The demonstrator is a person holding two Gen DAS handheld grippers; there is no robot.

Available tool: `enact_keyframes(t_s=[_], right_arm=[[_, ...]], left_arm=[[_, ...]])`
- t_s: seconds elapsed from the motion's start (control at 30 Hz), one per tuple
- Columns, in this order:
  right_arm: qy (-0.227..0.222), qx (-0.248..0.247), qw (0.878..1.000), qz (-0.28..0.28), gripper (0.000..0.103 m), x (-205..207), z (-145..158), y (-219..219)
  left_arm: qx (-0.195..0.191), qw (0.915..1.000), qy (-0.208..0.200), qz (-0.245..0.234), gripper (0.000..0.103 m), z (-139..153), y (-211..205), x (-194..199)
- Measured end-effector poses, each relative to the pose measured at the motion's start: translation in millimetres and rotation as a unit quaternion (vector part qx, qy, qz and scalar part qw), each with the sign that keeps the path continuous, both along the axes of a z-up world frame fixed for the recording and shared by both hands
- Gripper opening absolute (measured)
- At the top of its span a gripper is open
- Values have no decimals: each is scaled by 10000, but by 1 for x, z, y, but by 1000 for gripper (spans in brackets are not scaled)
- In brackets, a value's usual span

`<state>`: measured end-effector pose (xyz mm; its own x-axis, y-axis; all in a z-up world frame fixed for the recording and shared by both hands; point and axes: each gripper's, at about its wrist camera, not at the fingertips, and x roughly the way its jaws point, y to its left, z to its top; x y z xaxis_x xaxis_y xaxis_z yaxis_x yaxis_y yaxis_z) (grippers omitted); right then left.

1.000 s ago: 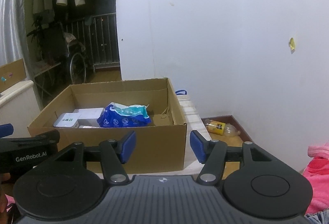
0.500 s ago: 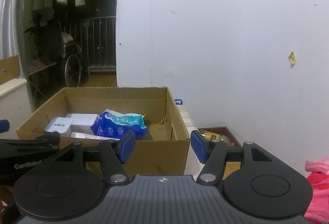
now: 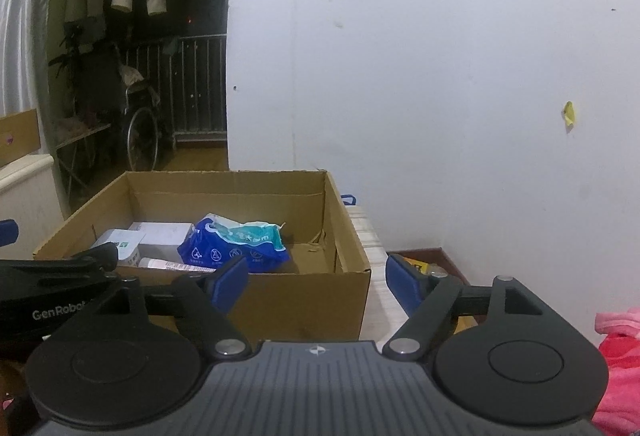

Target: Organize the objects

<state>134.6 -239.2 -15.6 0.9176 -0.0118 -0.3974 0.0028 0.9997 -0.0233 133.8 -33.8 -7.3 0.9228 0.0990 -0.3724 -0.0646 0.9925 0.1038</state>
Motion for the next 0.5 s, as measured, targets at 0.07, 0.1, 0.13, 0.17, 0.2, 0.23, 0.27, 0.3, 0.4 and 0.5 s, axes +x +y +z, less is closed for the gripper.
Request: enact_keyframes(t_s=[0.07,0.1,0.13,0.17,0.2,0.23,0.27,0.3,0.4,0.5], right_arm=[[-3,-3,10000,-4,81,-1,0,0],[-7,-4,10000,-7,81,-1,0,0],[-8,-7,10000,-8,83,-1,0,0],[-8,-11,10000,-11,83,-1,0,1],[-5,-21,10000,-9,83,-1,0,2],[-8,-31,10000,-5,83,-1,0,1],[-14,-47,10000,-1,83,-1,0,1],[-20,-65,10000,4,84,-2,0,2],[-38,-115,9999,13,84,-3,0,4],[-42,-152,9999,14,84,-3,-1,6]], left_arm=[[-113,9999,62,24,103,0,4,2],[-182,9998,81,60,103,-1,7,2],[-236,9997,94,72,103,-1,8,2],[-298,9995,107,84,103,-1,11,2],[-345,9993,119,108,103,-1,12,2],[-370,9991,133,138,103,-2,13,2],[-381,9990,143,157,103,-2,14,3],[-391,9990,149,168,103,-2,14,3],[-338,9992,159,165,103,-3,13,2],[-233,9995,155,126,103,-3,9,2]])
